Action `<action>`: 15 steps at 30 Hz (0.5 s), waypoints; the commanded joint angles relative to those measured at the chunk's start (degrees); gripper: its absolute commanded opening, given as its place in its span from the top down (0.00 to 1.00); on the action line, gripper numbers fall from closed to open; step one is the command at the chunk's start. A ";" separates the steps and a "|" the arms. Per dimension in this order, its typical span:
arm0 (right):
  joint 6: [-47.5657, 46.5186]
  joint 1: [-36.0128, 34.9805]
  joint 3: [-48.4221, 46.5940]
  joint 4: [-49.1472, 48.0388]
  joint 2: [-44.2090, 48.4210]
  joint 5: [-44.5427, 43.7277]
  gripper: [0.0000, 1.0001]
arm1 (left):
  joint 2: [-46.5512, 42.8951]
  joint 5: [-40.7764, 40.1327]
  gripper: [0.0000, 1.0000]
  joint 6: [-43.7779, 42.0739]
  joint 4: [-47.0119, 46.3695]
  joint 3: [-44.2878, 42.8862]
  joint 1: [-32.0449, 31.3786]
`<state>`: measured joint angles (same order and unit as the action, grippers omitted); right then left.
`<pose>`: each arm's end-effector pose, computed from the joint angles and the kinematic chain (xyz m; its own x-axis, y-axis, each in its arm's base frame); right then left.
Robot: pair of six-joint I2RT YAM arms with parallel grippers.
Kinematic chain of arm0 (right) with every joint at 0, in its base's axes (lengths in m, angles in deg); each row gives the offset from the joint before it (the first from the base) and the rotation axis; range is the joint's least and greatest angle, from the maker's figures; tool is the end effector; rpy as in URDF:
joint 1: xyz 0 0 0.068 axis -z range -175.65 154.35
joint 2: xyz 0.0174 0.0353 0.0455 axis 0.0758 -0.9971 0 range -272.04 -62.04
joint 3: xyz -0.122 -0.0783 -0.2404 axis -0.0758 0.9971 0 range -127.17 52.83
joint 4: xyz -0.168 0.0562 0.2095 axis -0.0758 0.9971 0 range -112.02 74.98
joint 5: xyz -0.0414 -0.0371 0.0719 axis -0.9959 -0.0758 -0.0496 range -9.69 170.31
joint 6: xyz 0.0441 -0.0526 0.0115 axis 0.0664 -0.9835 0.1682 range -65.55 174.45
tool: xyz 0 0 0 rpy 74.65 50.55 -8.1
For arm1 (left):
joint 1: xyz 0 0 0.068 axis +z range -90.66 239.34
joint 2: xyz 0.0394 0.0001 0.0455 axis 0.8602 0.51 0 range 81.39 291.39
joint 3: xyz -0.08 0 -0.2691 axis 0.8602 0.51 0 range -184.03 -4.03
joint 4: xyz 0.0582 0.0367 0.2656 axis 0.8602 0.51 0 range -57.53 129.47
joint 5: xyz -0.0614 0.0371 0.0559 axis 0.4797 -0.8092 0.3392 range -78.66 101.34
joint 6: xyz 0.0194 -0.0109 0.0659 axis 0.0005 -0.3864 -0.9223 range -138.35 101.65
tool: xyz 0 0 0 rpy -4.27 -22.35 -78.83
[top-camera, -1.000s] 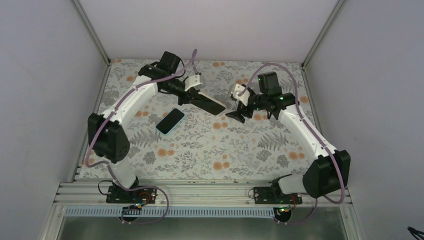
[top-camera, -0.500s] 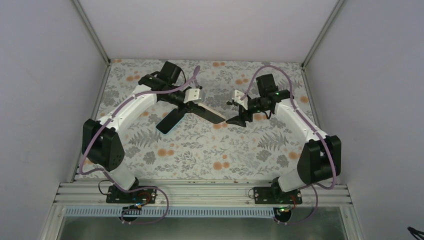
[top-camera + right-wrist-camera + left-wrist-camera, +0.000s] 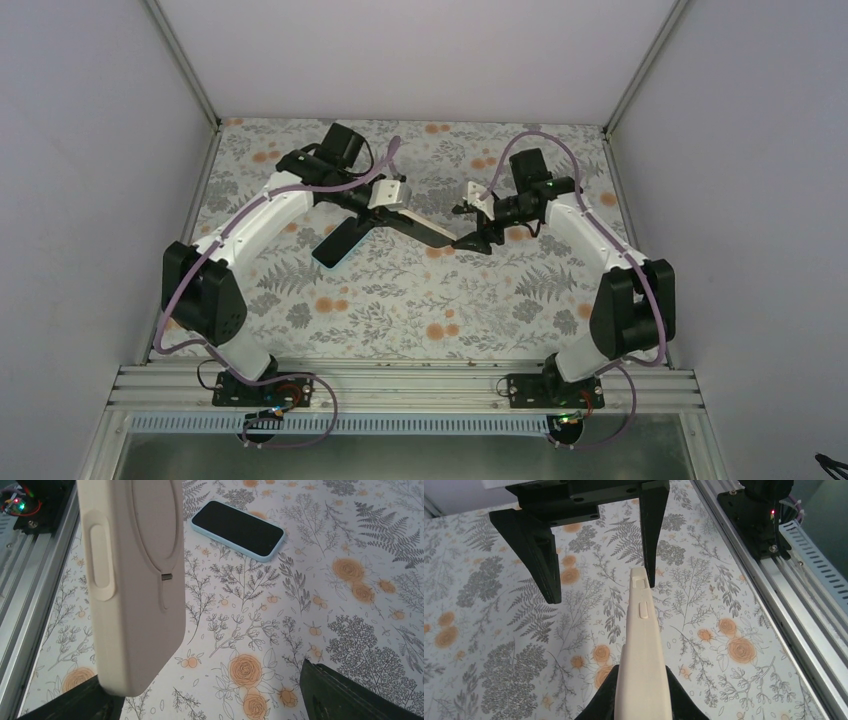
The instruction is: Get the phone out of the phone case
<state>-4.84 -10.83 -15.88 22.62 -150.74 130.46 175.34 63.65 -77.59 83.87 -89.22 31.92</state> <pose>0.3020 0.1269 0.2539 -0.0283 -0.5784 -0.8153 -0.9976 0.0685 -0.0140 0.2970 -0.2044 0.3107 0.1485 0.5148 -0.8444 0.9844 -0.1582 0.0766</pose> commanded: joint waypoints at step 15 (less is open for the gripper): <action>-7.64 3.43 -13.43 7.51 -6.18 -7.81 0.14 | -6.04 -11.66 0.98 -5.57 1.39 5.53 -15.13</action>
<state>-11.68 -9.32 -24.25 35.43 -156.71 124.86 170.86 49.19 -81.17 77.40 -85.92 23.50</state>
